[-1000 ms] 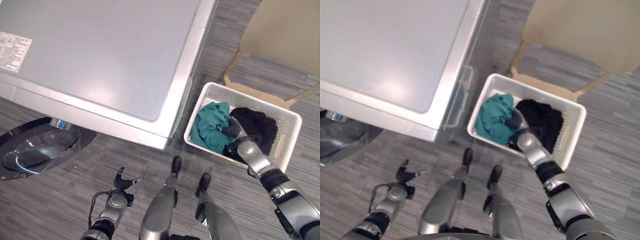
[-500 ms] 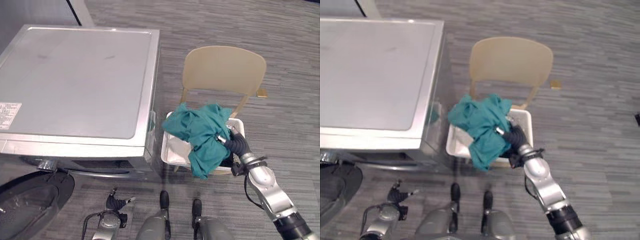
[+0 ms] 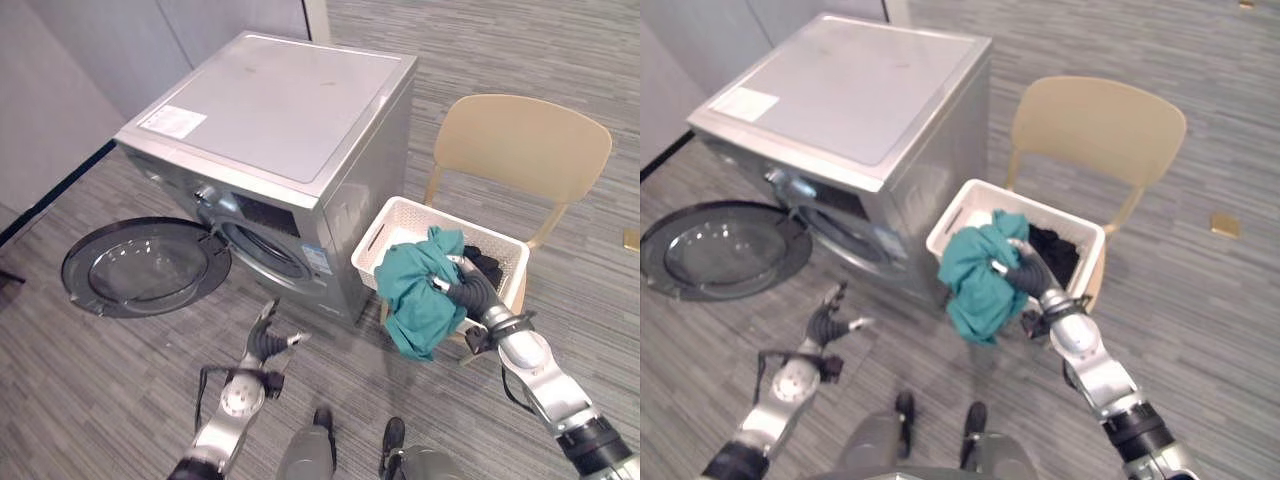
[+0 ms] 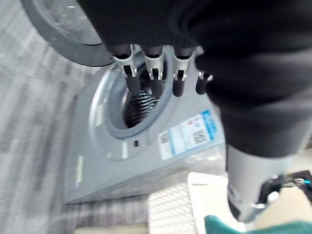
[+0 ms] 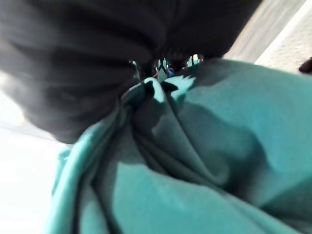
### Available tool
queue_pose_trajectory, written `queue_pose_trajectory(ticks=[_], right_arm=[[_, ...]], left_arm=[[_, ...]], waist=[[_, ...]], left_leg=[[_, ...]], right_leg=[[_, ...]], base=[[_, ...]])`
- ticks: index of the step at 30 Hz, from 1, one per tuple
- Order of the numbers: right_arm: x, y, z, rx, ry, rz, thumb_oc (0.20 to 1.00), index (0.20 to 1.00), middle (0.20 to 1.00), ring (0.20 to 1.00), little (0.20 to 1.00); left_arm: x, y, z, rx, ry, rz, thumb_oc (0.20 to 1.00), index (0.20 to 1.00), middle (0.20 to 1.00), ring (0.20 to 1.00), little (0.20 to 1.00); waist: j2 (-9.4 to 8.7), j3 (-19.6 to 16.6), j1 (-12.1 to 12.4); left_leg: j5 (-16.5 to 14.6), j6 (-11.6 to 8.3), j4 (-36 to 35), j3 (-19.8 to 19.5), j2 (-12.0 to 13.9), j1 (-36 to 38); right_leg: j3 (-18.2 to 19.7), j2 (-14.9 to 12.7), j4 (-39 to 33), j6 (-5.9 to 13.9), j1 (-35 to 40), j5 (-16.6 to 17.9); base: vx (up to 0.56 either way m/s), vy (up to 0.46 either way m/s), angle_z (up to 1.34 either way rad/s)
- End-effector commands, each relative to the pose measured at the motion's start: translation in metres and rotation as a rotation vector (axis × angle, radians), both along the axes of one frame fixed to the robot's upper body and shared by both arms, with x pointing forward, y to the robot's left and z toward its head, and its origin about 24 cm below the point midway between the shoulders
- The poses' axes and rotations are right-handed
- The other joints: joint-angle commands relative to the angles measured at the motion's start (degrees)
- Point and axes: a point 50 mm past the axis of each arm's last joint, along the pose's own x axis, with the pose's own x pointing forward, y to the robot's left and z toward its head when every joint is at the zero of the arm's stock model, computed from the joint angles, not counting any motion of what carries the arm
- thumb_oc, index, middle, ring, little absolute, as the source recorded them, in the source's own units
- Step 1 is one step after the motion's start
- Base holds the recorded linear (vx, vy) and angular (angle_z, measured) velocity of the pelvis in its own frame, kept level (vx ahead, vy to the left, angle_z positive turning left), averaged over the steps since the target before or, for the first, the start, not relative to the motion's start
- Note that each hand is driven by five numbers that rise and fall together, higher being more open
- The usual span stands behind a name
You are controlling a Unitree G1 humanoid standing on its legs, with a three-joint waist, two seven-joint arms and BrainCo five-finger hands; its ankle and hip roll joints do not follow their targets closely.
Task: Grab the laundry basket,head to the washer,open it,put in the laundry and shut it.
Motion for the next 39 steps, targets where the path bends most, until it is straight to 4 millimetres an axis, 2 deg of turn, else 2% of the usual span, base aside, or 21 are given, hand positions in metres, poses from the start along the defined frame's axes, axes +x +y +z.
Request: queue_pose_trajectory(ticks=[1,2,3,6,9,10,12,13,14,15,16,17,20,24,28,30,31,33,35,37,39], right_arm=[[0.003,0.024,0.023,0.19,-0.096,0.095,0.2,0.2,0.2,0.2,0.2],[0.004,0.029,0.024,0.204,-0.095,0.113,0.2,0.2,0.2,0.2,0.2],[0.007,0.045,0.031,0.24,-0.105,0.166,0.2,0.2,0.2,0.2,0.2],[0.009,0.059,0.035,0.273,-0.1,0.21,0.2,0.2,0.2,0.2,0.2],[0.009,0.091,0.035,0.376,-0.043,0.3,0.2,0.2,0.2,0.2,0.2],[0.009,0.091,0.035,0.377,-0.044,0.3,0.2,0.2,0.2,0.2,0.2],[0.005,0.117,0.033,0.439,0.014,0.382,0.2,0.2,0.2,0.2,0.2],[0.005,0.117,0.033,0.439,0.013,0.382,0.2,0.2,0.2,0.2,0.2],[0.0,0.135,0.031,0.471,0.06,0.455,0.316,0.316,0.316,0.316,0.316],[-0.001,0.139,0.031,0.473,0.071,0.469,0.561,0.561,0.561,0.561,0.561],[-0.001,0.139,0.031,0.473,0.07,0.469,0.561,0.561,0.561,0.561,0.561],[-0.002,0.143,0.028,0.477,0.091,0.482,1.0,1.0,1.0,1.0,1.0],[-0.01,0.147,0.014,0.469,0.161,0.521,1.0,1.0,1.0,1.0,1.0],[-0.01,0.133,0.003,0.413,0.168,0.467,1.0,1.0,1.0,1.0,1.0],[-0.008,0.097,-0.01,0.3,0.139,0.324,1.0,1.0,1.0,1.0,1.0],[-0.01,0.061,-0.017,0.149,0.079,0.195,1.0,1.0,1.0,1.0,1.0],[-0.01,0.061,-0.017,0.147,0.081,0.194,1.0,1.0,1.0,1.0,1.0],[-0.017,0.033,-0.028,0.047,0.078,0.09,1.0,1.0,1.0,1.0,1.0],[-0.035,-0.008,-0.06,-0.016,0.197,-0.075,1.0,1.0,1.0,1.0,1.0],[-0.041,-0.019,-0.068,-0.043,0.225,-0.121,1.0,1.0,1.0,1.0,1.0],[-0.055,-0.041,-0.089,-0.094,0.317,-0.205,1.0,1.0,1.0,1.0,1.0]], left_arm=[[0.003,-0.025,0.009,0.096,-0.102,-0.168,1.0,1.0,1.0,1.0,1.0],[0.004,-0.031,0.012,0.099,-0.118,-0.191,1.0,1.0,1.0,1.0,1.0],[0.009,-0.046,0.023,0.108,-0.169,-0.249,1.0,1.0,1.0,1.0,1.0],[0.013,-0.058,0.03,0.11,-0.205,-0.29,1.0,1.0,1.0,1.0,1.0],[0.021,-0.085,0.044,0.114,-0.276,-0.356,1.0,1.0,1.0,1.0,1.0],[0.021,-0.085,0.044,0.115,-0.277,-0.355,1.0,1.0,1.0,1.0,1.0],[0.026,-0.099,0.048,0.14,-0.301,-0.377,1.0,1.0,1.0,1.0,1.0],[0.026,-0.099,0.048,0.141,-0.302,-0.377,0.595,0.595,0.595,0.595,0.595],[0.029,-0.102,0.047,0.156,-0.308,-0.37,0.2,0.2,0.2,0.2,0.2],[0.03,-0.102,0.047,0.158,-0.311,-0.36,0.2,0.2,0.2,0.2,0.2],[0.03,-0.102,0.047,0.158,-0.312,-0.36,0.2,0.2,0.2,0.2,0.2],[0.03,-0.1,0.046,0.16,-0.312,-0.348,0.2,0.2,0.2,0.2,0.2],[0.032,-0.086,0.044,0.153,-0.305,-0.275,0.2,0.2,0.2,0.2,0.2],[0.032,-0.065,0.039,0.129,-0.278,-0.175,0.2,0.2,0.2,0.2,0.2],[0.024,-0.038,0.026,0.088,-0.211,-0.065,0.2,0.2,0.2,0.2,0.2],[0.014,-0.018,0.014,0.047,-0.147,0.013,0.2,0.2,0.2,0.2,0.2],[0.013,-0.018,0.013,0.046,-0.145,0.013,0.2,0.2,0.2,0.2,0.2],[0.003,-0.004,0.001,0.018,-0.084,0.067,0.2,0.2,0.2,0.2,0.2],[-0.017,0.022,-0.024,-0.025,0.044,0.172,0.2,0.2,0.2,0.2,0.2],[-0.023,0.029,-0.031,-0.038,0.079,0.202,0.2,0.2,0.2,0.2,0.2],[-0.038,0.046,-0.044,-0.049,0.147,0.264,0.2,0.2,0.2,0.2,0.2]], waist=[[-1.16,-4.63,-0.69],[-1.27,-4.95,-0.78],[-1.68,-5.47,-0.9],[-2.11,-5.83,-0.78],[-2.99,-6.23,-0.31],[-3.01,-6.18,-0.29],[-3.35,-6.28,0.01],[-3.36,-6.23,0.03],[-3.5,-6.4,0.33],[-3.55,-6.44,0.42],[-3.55,-6.42,0.42],[-3.56,-6.48,0.5],[-3.79,-6.85,0.85],[-3.78,-7.21,0.76],[-3.6,-7.69,0.29],[-3.38,-7.82,-0.17],[-3.35,-7.89,-0.16],[-3.14,-8.0,-0.45],[-2.86,-7.88,-0.9],[-2.71,-8.07,-1.04],[-2.56,-7.93,-1.27]], left_leg=[[10.22,4.7,-18.76,0.79,-3.71,-1.22],[10.11,4.7,-19.16,0.61,-3.91,-0.9],[9.76,4.65,-19.16,0.37,-4.19,-0.74],[9.56,4.67,-19.16,0.63,-4.36,-0.55],[9.29,5.02,-19.16,0.82,-4.63,0.21],[9.28,5.02,-19.16,0.85,-4.64,0.25],[8.98,5.33,-19.16,0.94,-4.83,0.74],[8.97,5.33,-19.16,0.96,-4.83,0.76],[8.86,5.42,-19.16,0.92,-4.92,0.92],[8.82,5.5,-19.16,1.07,-4.92,1.06],[8.81,5.5,-19.16,1.09,-4.92,1.08],[8.76,5.53,-19.16,1.1,-4.96,1.15],[8.52,5.71,-19.16,1.21,-5.05,1.59],[8.35,5.95,-19.16,1.3,-5.21,2.09],[8.09,6.17,-19.16,1.49,-5.26,2.63],[8.0,6.34,-19.16,1.53,-5.32,2.92],[7.98,6.34,-19.16,1.54,-5.32,2.95],[7.88,6.44,-19.16,1.56,-5.38,3.13],[7.71,6.57,-19.16,1.63,-5.53,3.74],[7.81,6.58,-19.16,1.63,-5.47,3.6],[7.86,6.64,-19.16,1.55,-5.48,3.76]], right_leg=[[4.38,-2.96,-1.61,8.24,4.94,-5.82],[4.29,-2.96,-1.93,8.37,5.23,-5.63],[4.62,-3.08,-2.34,8.81,5.55,-5.03],[4.99,-3.13,-2.38,9.02,5.71,-4.79],[5.61,-3.34,-1.82,9.29,6.14,-4.74],[5.64,-3.35,-1.81,9.3,6.17,-4.76],[6.11,-3.49,-1.69,9.46,6.38,-4.66],[6.14,-3.5,-1.67,9.46,6.39,-4.67],[6.35,-3.62,-1.6,9.5,6.42,-4.58],[6.4,-3.68,-1.55,9.54,6.46,-4.55],[6.42,-3.68,-1.54,9.54,6.47,-4.55],[6.48,-3.71,-1.6,9.55,6.58,-4.51],[6.77,-3.79,-1.84,9.62,7.11,-4.39],[6.97,-3.87,-1.99,9.69,7.55,-4.28],[7.07,-4.0,-2.11,9.86,7.84,-4.15],[7.33,-4.01,-2.08,9.93,7.96,-4.17],[7.34,-4.01,-2.07,9.94,7.98,-4.18],[7.48,-4.04,-2.01,10.07,8.06,-4.21],[7.75,-4.11,-1.67,10.22,8.36,-4.5],[7.74,-4.03,-1.81,10.22,8.18,-4.32],[7.89,-4.0,-1.71,10.17,8.21,-4.44]], base=[[0.1,0.157,1.36],[0.05,0.179,0.5],[0.02,0.113,0.1],[0.01,0.064,-0.33],[0.03,0.056,0.03],[0.03,0.039,0.24],[0.01,0.013,-0.03],[0.01,0.027,-0.12],[0.01,0.017,-0.05],[0.01,0.018,-0.07],[0.01,0.013,-0.04],[0.02,0.007,-0.05],[0.02,0.009,-0.03],[0.0,0.0,0.0],[0.0,0.0,0.0],[0.03,0.005,-0.06],[0.03,0.0,-0.06],[0.02,-0.002,-0.07],[0.03,-0.011,-0.08],[0.01,-0.01,-0.07],[0.0,-0.022,-0.1]])
